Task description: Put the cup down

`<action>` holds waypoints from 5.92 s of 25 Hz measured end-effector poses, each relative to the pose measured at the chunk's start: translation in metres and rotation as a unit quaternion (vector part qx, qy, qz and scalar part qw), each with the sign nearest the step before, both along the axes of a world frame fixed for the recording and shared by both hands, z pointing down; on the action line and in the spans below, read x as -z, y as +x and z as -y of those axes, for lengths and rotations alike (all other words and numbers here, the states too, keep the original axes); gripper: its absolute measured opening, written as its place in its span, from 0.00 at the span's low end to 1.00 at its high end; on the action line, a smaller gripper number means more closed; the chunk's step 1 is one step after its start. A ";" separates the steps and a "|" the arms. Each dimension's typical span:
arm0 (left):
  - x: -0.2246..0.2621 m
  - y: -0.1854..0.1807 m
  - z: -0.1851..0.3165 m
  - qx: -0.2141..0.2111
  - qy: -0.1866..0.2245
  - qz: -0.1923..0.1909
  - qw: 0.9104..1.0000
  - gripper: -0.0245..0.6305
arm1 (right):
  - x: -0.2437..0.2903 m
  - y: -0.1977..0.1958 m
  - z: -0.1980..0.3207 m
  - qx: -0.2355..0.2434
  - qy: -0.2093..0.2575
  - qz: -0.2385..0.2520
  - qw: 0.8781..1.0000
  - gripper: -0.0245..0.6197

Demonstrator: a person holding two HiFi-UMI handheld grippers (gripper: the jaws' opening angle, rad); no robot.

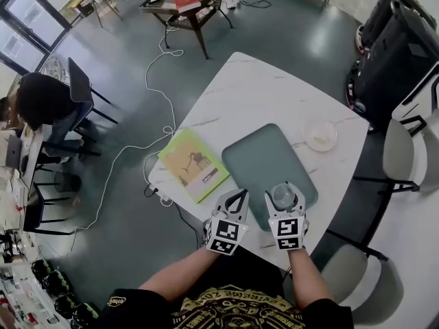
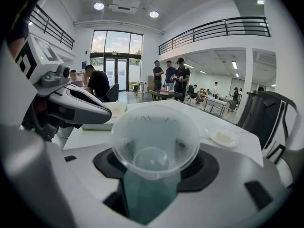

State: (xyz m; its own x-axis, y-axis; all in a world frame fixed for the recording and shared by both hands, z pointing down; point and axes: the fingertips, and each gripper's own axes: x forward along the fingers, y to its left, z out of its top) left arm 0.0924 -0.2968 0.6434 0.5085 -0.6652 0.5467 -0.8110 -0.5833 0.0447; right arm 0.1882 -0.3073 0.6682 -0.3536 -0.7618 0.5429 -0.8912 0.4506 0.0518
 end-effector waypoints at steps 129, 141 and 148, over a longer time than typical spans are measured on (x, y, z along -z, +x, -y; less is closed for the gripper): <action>0.113 -0.080 -0.071 -0.094 0.058 -0.100 0.989 0.05 | 0.113 -0.072 -0.121 -0.165 0.029 0.035 0.985 0.45; 0.129 -0.115 -0.111 -0.121 0.071 -0.108 0.984 0.05 | 0.134 -0.113 -0.164 -0.190 0.051 0.028 0.980 0.19; 0.135 -0.126 -0.133 -0.140 0.065 -0.117 0.981 0.05 | 0.141 -0.130 -0.184 -0.204 0.051 0.025 0.977 0.13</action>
State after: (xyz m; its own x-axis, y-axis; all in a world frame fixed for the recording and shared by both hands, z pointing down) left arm -0.0335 -0.1640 0.5084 0.7826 -0.5380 0.3132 -0.5950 -0.7944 0.1219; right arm 0.0578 -0.1231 0.5269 -0.0337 -0.8940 0.4468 -0.9981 0.0528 0.0305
